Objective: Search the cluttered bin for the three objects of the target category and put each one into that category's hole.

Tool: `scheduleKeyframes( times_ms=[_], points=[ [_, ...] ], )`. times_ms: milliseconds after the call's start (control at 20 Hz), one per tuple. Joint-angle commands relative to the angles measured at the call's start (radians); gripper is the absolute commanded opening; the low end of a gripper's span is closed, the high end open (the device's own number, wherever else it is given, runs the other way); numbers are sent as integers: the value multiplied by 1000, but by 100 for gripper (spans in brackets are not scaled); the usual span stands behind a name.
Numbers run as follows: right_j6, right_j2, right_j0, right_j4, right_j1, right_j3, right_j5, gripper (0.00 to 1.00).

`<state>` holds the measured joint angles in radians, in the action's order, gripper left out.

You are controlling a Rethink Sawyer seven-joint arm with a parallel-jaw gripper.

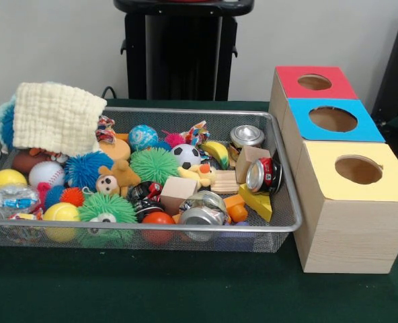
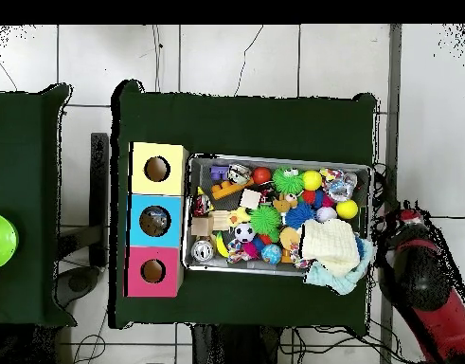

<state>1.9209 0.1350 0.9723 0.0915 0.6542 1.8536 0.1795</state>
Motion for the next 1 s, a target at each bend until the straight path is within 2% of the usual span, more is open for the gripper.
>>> scheduleKeyframes(
  times_ms=[50,300,450,750,1000],
  points=[
    [221,124,1,-49,-78,85,34,100],
    [260,124,-3,-50,-81,118,86,100],
    [299,163,7,-28,-51,173,75,100],
    [261,216,57,-29,-50,187,18,100],
    [213,255,109,-55,-106,150,16,100]
  ],
)
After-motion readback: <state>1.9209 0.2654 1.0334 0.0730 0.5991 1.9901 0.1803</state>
